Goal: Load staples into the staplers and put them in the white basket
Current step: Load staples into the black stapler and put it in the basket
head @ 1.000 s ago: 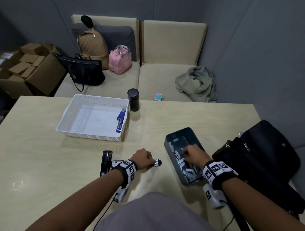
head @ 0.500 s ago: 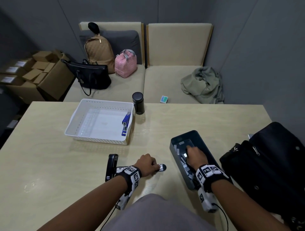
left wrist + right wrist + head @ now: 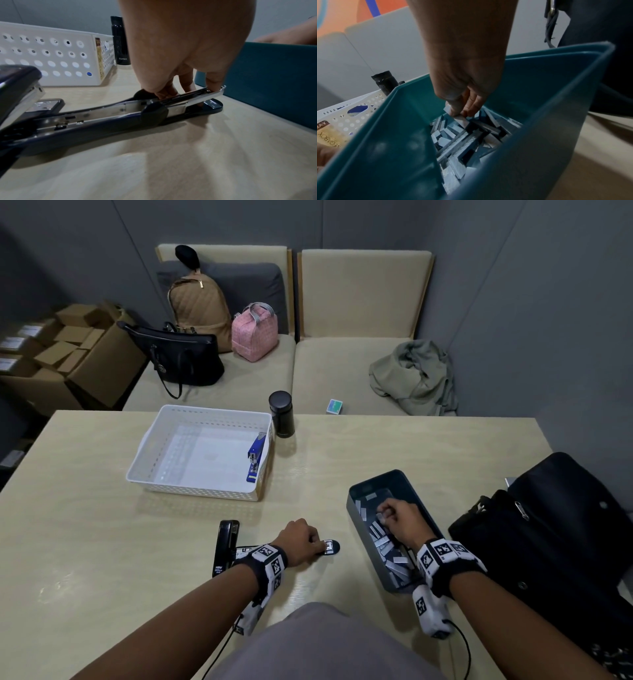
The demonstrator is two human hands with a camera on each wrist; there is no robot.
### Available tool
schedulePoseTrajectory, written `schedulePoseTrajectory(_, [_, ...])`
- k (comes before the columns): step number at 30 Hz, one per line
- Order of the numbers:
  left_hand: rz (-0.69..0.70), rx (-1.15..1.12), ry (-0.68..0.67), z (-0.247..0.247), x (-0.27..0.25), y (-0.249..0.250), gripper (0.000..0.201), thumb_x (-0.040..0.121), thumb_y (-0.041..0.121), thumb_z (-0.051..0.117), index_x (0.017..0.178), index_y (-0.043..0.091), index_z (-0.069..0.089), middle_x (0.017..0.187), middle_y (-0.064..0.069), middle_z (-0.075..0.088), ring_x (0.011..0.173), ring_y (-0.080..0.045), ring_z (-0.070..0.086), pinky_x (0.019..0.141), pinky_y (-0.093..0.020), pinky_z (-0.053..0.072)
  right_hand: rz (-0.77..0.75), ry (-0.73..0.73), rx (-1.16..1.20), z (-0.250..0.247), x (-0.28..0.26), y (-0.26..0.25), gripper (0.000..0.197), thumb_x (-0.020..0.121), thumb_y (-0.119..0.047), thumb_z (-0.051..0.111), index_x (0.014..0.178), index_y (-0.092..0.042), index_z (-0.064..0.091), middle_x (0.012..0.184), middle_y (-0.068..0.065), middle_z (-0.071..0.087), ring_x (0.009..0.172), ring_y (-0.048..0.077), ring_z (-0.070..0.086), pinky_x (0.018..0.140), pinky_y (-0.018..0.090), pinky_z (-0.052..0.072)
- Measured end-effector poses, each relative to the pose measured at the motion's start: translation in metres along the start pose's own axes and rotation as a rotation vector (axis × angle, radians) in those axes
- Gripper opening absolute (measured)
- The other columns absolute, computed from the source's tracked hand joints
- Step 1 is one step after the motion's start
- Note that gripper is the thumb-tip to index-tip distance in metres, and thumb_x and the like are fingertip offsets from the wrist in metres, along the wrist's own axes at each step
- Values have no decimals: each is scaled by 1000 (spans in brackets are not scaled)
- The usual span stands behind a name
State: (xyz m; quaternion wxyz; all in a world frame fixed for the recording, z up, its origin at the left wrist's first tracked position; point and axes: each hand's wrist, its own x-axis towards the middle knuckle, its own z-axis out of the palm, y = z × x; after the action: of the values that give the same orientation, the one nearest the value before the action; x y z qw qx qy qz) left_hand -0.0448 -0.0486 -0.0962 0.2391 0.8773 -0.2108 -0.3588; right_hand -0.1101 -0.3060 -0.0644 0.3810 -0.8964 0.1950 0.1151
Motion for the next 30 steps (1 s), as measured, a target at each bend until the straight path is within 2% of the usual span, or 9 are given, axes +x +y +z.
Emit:
schedulePoseTrajectory(5, [5, -17, 6, 1, 1, -1, 28, 73, 49, 59, 63, 23, 67, 73, -5, 68, 75, -23, 63, 71, -37, 55, 24, -28, 57, -1, -4, -1, 19, 92, 0, 54, 100, -12, 67, 70, -2, 55, 63, 10, 50, 59, 15, 42])
schedulePoseTrajectory(8, [9, -21, 5, 1, 2, -2, 27, 76, 46, 61, 62, 24, 66, 68, -2, 65, 71, -20, 61, 68, -33, 52, 48, -52, 16, 0, -4, 0, 18, 95, -5, 51, 107, -10, 63, 91, 11, 67, 81, 19, 57, 68, 23, 43])
schedulePoseTrajectory(11, [1, -31, 2, 1, 1, -1, 27, 76, 44, 61, 66, 20, 70, 68, -1, 64, 72, -22, 63, 69, -33, 53, 77, -85, -43, 1, -5, 1, 19, 98, -11, 47, 112, -8, 58, 113, 14, 64, 94, 23, 56, 78, 26, 38])
schedulePoseTrajectory(14, [-1, -22, 4, 0, 0, 1, 31, 78, 43, 62, 72, 15, 73, 72, -3, 65, 76, -23, 64, 71, -35, 53, 81, -69, -43, -1, -5, 1, 26, 99, -14, 46, 124, -7, 51, 122, 15, 60, 109, 29, 56, 83, 26, 37])
schedulePoseTrajectory(16, [-3, -16, 4, 1, 0, 0, 31, 78, 43, 62, 72, 15, 73, 74, -4, 65, 77, -23, 63, 71, -34, 53, 31, -51, -83, -1, -6, 3, 30, 97, -13, 50, 128, -10, 49, 122, 15, 58, 110, 28, 56, 86, 28, 39])
schedulePoseTrajectory(20, [-14, -15, 0, 1, 1, 1, 25, 78, 43, 62, 63, 23, 66, 71, -3, 66, 75, -22, 63, 69, -32, 51, -152, -44, -372, 3, -10, 5, 23, 89, -8, 61, 108, -19, 61, 112, 4, 48, 109, 23, 49, 91, 35, 47])
schedulePoseTrajectory(22, [-24, -18, 0, 0, 0, 2, 25, 77, 44, 62, 59, 25, 63, 70, -2, 66, 73, -21, 62, 69, -31, 51, -221, -89, -502, 3, -13, 1, 14, 87, -12, 64, 98, -20, 66, 110, 3, 50, 107, 22, 48, 90, 34, 46])
schedulePoseTrajectory(26, [-38, -33, -2, -1, -2, 5, 28, 74, 43, 62, 52, 26, 59, 64, 0, 64, 70, -21, 61, 69, -33, 52, -337, -175, -674, 6, -18, -5, 19, 87, -12, 62, 104, -18, 70, 115, 6, 53, 109, 24, 50, 89, 33, 43])
schedulePoseTrajectory(30, [-50, -67, -15, -3, -4, 6, 30, 75, 47, 60, 57, 23, 66, 67, -4, 70, 73, -22, 66, 72, -36, 57, -363, -178, -728, 7, -20, -5, 19, 89, -11, 58, 105, -14, 69, 113, 8, 54, 108, 25, 51, 88, 34, 44])
